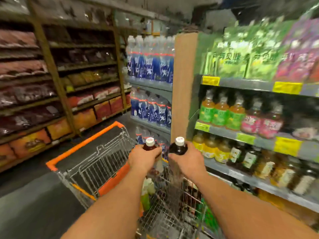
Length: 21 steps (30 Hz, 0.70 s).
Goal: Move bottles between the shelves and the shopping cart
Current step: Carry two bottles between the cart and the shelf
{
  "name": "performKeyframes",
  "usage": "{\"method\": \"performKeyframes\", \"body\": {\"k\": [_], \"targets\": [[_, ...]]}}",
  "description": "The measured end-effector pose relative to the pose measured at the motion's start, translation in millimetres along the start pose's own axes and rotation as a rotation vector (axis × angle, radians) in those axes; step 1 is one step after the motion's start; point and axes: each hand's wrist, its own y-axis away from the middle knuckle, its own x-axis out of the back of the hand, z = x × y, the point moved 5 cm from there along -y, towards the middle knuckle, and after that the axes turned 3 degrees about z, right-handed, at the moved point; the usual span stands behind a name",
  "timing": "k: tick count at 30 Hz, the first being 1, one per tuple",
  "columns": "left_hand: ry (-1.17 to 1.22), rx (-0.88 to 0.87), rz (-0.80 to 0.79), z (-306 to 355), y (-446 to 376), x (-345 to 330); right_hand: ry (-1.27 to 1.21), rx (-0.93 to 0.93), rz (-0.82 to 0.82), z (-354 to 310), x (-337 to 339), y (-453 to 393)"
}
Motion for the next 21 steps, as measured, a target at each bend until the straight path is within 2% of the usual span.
{"method": "performKeyframes", "body": {"k": [3,8,15,21], "targets": [[-0.084,-0.151,-0.122,64,30,-10,0.009,-0.015,0.112,-8,75,8],[-0.089,-0.354,-0.219,148,92,-53,0.078,-0.069,0.271,8,195,30],[-0.043,-0.492,-0.363,223,202,-119,0.15,-0.1,0.433,46,329,82],[0.074,-0.53,-0.511,254,281,-156,0.165,-0.143,0.477,82,400,117]]}}
